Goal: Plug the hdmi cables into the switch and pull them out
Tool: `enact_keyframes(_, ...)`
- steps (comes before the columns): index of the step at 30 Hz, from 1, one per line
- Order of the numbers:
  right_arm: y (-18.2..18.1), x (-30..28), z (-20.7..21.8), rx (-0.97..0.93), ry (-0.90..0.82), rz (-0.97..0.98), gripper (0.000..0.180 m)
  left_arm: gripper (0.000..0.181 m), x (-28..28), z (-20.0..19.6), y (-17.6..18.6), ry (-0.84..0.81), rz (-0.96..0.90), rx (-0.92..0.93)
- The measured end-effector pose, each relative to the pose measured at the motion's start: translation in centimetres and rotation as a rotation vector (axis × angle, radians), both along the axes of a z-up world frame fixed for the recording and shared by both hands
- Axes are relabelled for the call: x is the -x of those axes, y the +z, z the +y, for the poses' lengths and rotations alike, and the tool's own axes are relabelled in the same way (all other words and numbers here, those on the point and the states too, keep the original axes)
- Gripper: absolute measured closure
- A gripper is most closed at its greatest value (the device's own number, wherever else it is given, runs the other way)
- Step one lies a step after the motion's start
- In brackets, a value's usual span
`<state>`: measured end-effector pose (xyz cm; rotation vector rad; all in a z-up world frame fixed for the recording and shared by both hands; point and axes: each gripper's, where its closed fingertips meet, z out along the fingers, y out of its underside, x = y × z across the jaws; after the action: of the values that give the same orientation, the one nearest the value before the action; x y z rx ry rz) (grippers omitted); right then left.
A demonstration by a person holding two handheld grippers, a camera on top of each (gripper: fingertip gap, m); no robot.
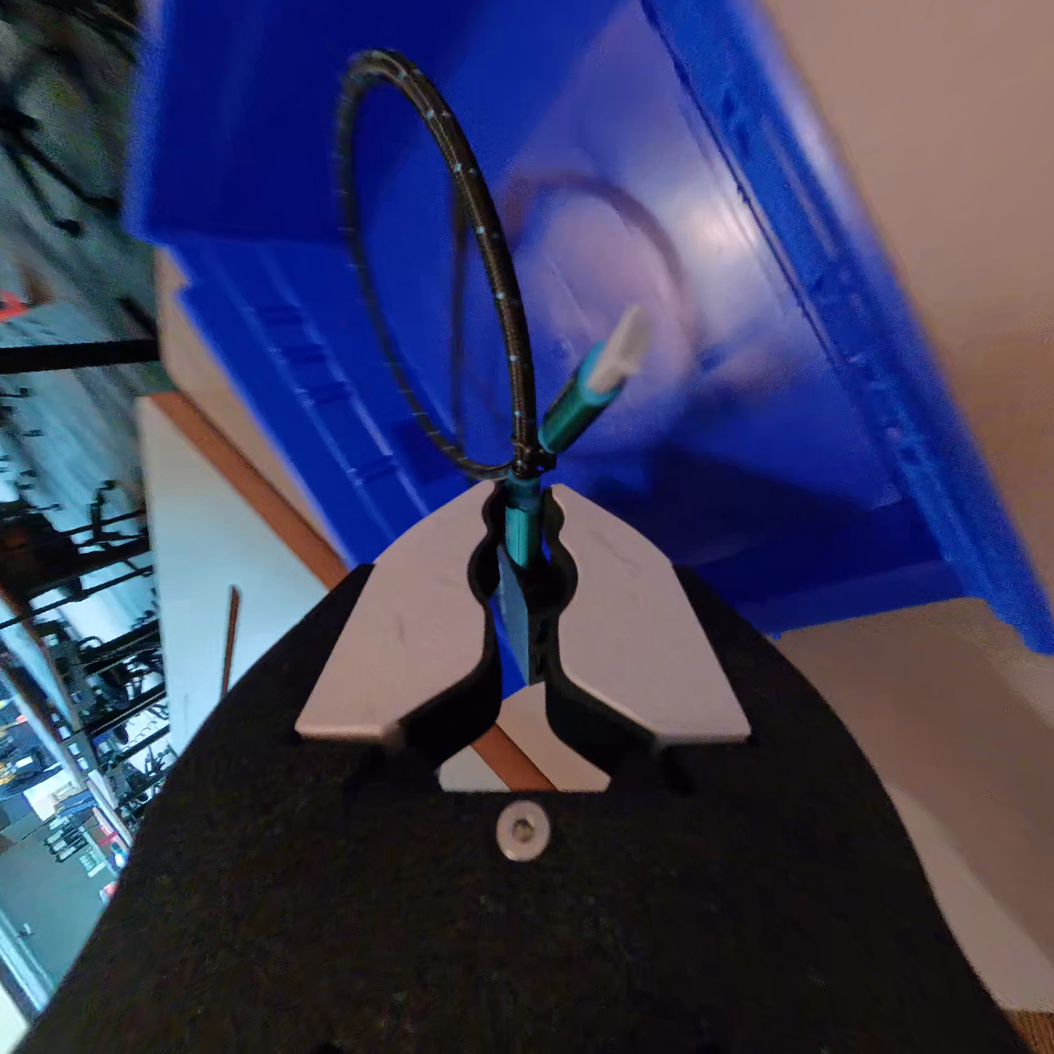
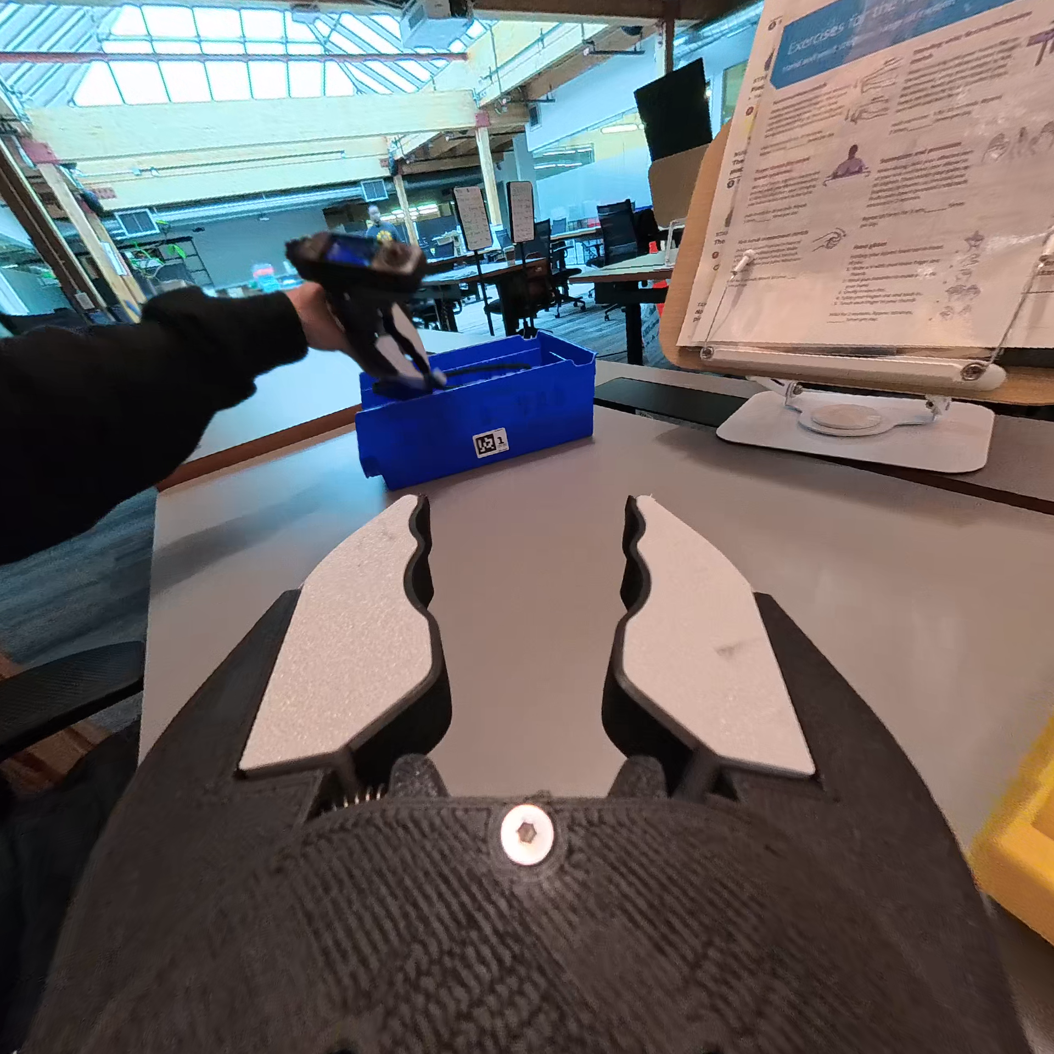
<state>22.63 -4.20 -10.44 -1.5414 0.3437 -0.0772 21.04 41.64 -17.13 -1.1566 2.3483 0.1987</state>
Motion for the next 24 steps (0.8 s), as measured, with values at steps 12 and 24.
enact_keyframes(12,2.3,4.5,4.7,-0.274,0.187,0.363,0.104,0.17,1.1,-16.9,13.4,-0.455,-0.753,-0.535)
enact_keyframes(24,-0.9,5.2,8.0,-0.422,0.258,0.753,0.125,0.171,2.1,-32.8,6.6,-0.691,-0.958,-0.626)
